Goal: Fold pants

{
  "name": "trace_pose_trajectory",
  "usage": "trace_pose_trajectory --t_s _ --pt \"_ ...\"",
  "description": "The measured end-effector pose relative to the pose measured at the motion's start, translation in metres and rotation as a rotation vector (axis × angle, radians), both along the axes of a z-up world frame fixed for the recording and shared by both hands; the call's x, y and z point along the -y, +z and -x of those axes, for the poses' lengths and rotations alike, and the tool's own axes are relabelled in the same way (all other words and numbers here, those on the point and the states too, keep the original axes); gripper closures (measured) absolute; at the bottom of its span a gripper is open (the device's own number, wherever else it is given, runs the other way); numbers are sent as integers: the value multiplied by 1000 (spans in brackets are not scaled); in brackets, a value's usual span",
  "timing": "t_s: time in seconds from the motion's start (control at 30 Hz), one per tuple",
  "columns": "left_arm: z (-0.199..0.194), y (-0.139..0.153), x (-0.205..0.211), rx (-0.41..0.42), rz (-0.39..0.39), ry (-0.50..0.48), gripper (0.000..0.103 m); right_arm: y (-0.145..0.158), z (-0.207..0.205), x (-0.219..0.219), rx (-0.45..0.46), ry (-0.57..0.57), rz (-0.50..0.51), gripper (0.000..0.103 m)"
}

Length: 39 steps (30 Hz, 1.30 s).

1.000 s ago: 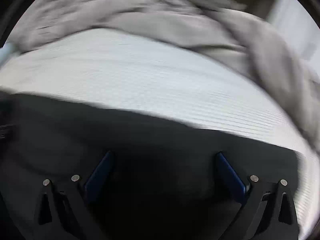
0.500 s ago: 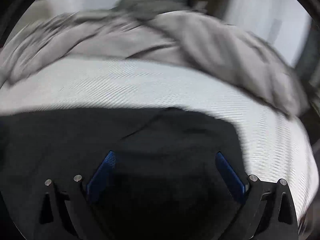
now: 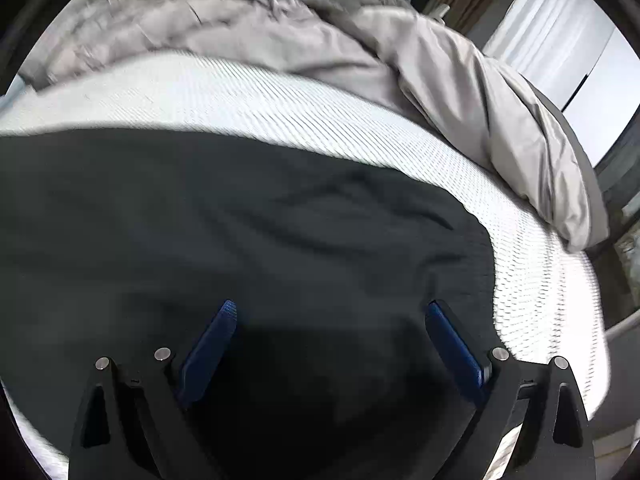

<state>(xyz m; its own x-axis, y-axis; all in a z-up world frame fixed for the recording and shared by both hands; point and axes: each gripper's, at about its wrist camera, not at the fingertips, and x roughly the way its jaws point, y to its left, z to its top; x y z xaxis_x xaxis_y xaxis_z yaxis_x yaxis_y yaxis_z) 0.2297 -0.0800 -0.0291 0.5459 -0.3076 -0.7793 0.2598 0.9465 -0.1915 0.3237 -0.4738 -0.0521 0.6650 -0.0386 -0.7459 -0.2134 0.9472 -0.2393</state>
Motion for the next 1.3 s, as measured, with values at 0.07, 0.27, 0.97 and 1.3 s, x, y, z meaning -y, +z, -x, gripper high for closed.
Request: trace_pose_trajectory --t_s 0.07,0.27,0.97,1.3 --pt "3 -8 30 -31 28 -85 1 -1 8 -32 -13 96 -73 6" --pt "24 -25 52 -56 -126 -138 1 -45 15 -99 -106 251 -5 6" --pt "-1 -25 -137 -71 -113 216 1 -6 30 59 42 -109 -288 2" --pt "26 -25 -218 -88 -152 357 1 -46 27 44 -32 -141 81 1"
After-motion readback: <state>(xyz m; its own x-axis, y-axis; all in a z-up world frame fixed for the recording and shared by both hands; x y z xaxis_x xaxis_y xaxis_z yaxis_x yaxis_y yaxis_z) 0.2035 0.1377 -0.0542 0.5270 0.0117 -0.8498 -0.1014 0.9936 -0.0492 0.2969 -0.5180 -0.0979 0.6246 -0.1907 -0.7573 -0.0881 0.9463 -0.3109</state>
